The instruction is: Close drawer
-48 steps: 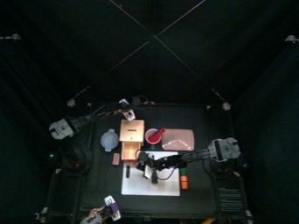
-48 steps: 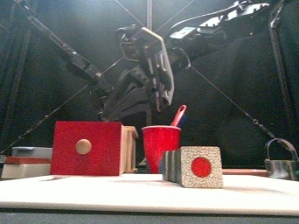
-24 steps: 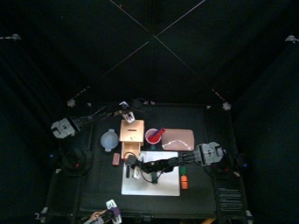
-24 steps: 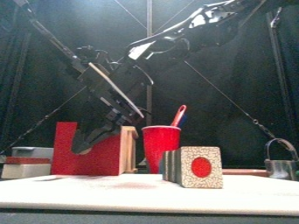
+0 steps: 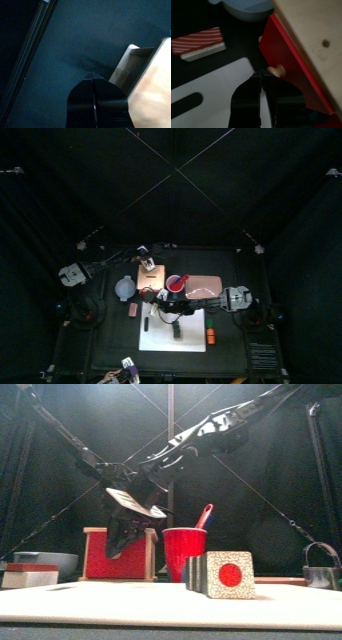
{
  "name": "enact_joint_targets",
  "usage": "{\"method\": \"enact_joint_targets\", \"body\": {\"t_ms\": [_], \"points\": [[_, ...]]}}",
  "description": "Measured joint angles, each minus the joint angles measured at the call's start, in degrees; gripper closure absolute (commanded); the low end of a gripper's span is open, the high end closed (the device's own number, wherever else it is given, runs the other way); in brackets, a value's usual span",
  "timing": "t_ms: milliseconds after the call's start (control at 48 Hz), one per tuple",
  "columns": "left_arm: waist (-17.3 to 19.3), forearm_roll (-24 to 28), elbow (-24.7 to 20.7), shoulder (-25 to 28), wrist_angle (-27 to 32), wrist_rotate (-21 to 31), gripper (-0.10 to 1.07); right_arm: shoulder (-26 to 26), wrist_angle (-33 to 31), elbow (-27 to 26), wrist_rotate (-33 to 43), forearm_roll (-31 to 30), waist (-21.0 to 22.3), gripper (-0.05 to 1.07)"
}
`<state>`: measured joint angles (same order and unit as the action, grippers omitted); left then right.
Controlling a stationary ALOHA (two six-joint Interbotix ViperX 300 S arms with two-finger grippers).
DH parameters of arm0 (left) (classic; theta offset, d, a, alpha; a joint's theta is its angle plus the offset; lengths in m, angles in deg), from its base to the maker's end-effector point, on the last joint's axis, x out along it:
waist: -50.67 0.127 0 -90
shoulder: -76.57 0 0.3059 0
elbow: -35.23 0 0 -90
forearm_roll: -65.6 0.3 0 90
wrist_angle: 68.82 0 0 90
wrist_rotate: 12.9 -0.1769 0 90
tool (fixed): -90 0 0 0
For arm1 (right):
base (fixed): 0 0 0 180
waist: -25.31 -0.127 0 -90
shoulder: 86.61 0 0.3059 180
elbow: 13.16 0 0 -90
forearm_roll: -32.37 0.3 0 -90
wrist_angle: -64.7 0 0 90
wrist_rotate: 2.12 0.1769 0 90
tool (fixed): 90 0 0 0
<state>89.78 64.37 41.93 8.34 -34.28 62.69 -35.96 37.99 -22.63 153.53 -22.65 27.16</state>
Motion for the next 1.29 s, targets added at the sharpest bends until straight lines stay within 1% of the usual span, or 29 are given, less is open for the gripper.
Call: {"method": "enact_joint_targets", "body": {"t_ms": [62, 146, 250, 354, 458, 562, 625, 729, 833, 938, 1021, 1083, 1188, 1292], "points": [[0.00, -0.79, 0.00, 0.00, -0.88, -0.18, 0.94, 0.00, -0.09, -0.09, 0.09, -1.05, 1.41, 0.58], [0.18, -1.58, 0.00, 0.00, -1.76, 0.26, 0.94, 0.00, -0.18, -0.09, 0.00, -1.58, 1.85, 0.58], [0.35, -2.11, 0.26, -0.18, -2.02, 0.09, 0.94, 0.00, -0.18, -0.09, 0.09, -1.41, 1.85, 0.58], [0.35, -2.37, 0.70, -1.58, -2.55, 0.44, 0.94, 0.97, 0.09, -0.09, 0.18, 0.62, 1.23, 0.58], [0.26, -2.46, 1.76, -4.75, -5.10, 0.88, 0.94, 4.75, 1.41, 0.09, 0.09, 4.57, -1.05, 0.58], [0.70, -2.64, 3.96, -9.67, -8.96, 1.32, 0.94, 10.55, 2.64, 2.81, 0.18, 6.77, -3.08, 0.58], [0.79, -2.81, 6.42, -12.74, -12.39, 1.32, 0.94, 13.97, 3.34, 5.89, 0.18, 7.03, -4.13, 0.58], [0.70, -3.52, 11.87, -18.54, -19.95, 1.32, 0.94, 20.39, 5.89, 13.01, -0.09, 7.12, -4.92, 0.58], [-1.23, -5.19, 18.54, -24.61, -26.72, 1.23, 0.94, 27.16, 9.76, 20.13, 0.44, 6.86, -3.69, 0.58], [-4.22, -7.91, 25.75, -31.82, -32.17, 0.88, 0.94, 33.49, 13.89, 26.72, 0.26, 6.59, -2.29, 0.58], [-5.89, -9.23, 29.97, -37.00, -34.10, 1.05, 0.94, 37.44, 16.52, 31.29, 0.35, 6.50, -0.88, 0.58], [-7.03, -10.11, 33.05, -41.04, -34.89, 1.14, 0.94, 39.46, 18.02, 33.93, 0.35, 6.42, 0.26, 0.58], [-9.05, -11.69, 36.83, -46.76, -35.95, 1.14, 0.94, 41.31, 18.81, 36.56, 0.26, 6.33, 1.76, 0.58], [-10.28, -12.39, 39.11, -50.01, -37.18, 1.23, 0.94, 42.19, 18.98, 37.35, 0.26, 6.24, 2.99, 0.58]]}}
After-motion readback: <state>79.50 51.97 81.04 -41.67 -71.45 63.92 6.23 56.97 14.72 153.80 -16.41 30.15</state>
